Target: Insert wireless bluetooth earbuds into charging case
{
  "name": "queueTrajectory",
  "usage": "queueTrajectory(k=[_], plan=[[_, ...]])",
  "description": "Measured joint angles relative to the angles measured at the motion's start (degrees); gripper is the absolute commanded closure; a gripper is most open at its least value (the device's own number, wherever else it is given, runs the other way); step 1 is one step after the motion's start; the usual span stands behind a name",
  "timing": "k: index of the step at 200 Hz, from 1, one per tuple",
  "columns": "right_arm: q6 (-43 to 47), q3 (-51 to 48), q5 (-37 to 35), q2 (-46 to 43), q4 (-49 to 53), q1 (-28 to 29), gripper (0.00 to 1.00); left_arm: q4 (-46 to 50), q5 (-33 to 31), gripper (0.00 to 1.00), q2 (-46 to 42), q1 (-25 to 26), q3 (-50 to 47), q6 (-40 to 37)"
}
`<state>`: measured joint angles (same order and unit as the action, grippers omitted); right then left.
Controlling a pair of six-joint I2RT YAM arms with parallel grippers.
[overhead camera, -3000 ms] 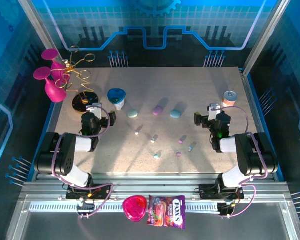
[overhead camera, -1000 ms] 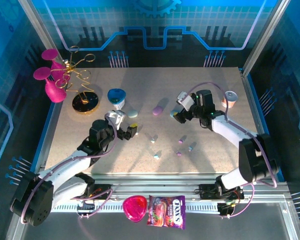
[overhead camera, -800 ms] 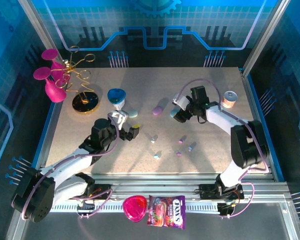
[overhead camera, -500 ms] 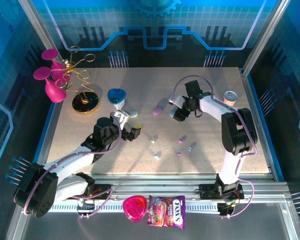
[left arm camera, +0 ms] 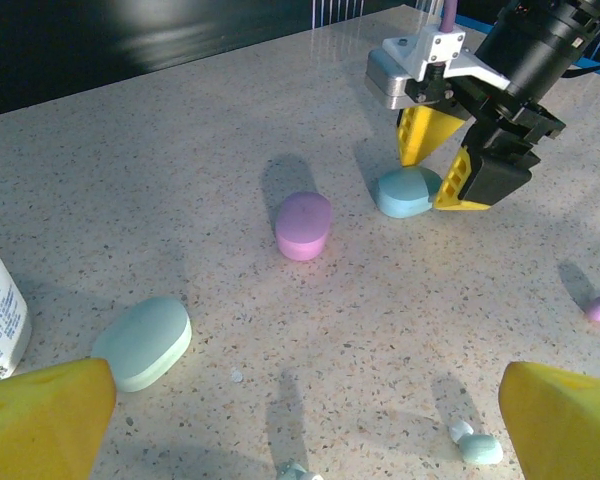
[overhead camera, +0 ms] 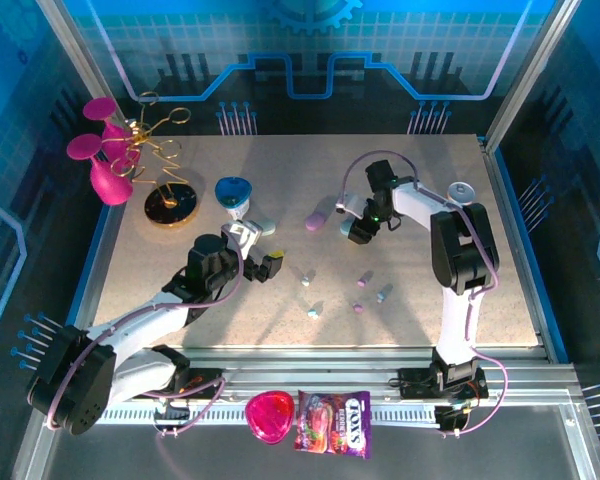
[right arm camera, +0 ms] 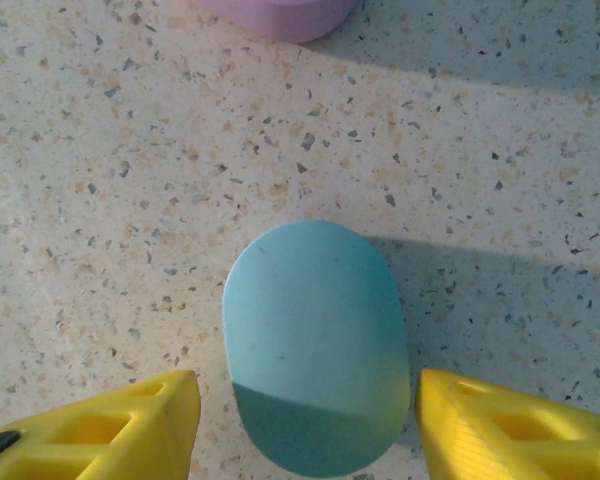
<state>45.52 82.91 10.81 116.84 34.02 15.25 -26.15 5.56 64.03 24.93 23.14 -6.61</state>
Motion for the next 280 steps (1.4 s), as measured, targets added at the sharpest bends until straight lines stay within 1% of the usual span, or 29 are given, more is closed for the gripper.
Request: queueTrajectory(k=[32,40,47,77,96,141,180,209,230,280], plan=[[0.28,1.99,0.0,2.01,1.18,0.0,0.44,0.0,0.33,0.01,0.0,0.0,0.0,0.0],[0.44,2.34,0.0,2.34,1.4,-0.04,0.49,0.0,0.33,0.01,0.0,0.0,0.0,0.0],[0.5,2.58,-0.02,2.54,1.64,-0.04,0.51,0.0,0.33,0.01,0.0,0.0,0.0,0.0],[0.92,2.93,0.02,2.8,2.62,-0.33,0.52,0.0,0.33,0.01,0.0,0.0,0.0,-0.02],[1.22,2.93,0.02,2.8,2.86,-0.46,0.59,0.0,0.33,0.01,0.04,0.0,0.0,-0.02],[1.09,2.93,0.46,2.78,2.89,-0.68,0.62,-0.02,0.52,0.01,1.25,0.0,0.33,0.0],[1.03,1.99,1.01,2.19,2.19,-0.68,0.62,-0.26,0.98,0.01,1.55,0.0,0.96,0.0],[0.42,0.02,2.21,0.13,1.9,-0.68,0.62,-0.57,1.99,0.01,2.05,0.0,1.18,0.0],[-0.55,-1.75,3.34,-2.84,1.29,-0.68,0.62,-1.33,3.89,0.01,3.26,0.0,1.42,-0.5],[-3.56,-7.5,5.33,-13.9,-1.49,0.61,0.62,-3.69,11.76,0.01,7.21,0.02,3.61,-1.95]])
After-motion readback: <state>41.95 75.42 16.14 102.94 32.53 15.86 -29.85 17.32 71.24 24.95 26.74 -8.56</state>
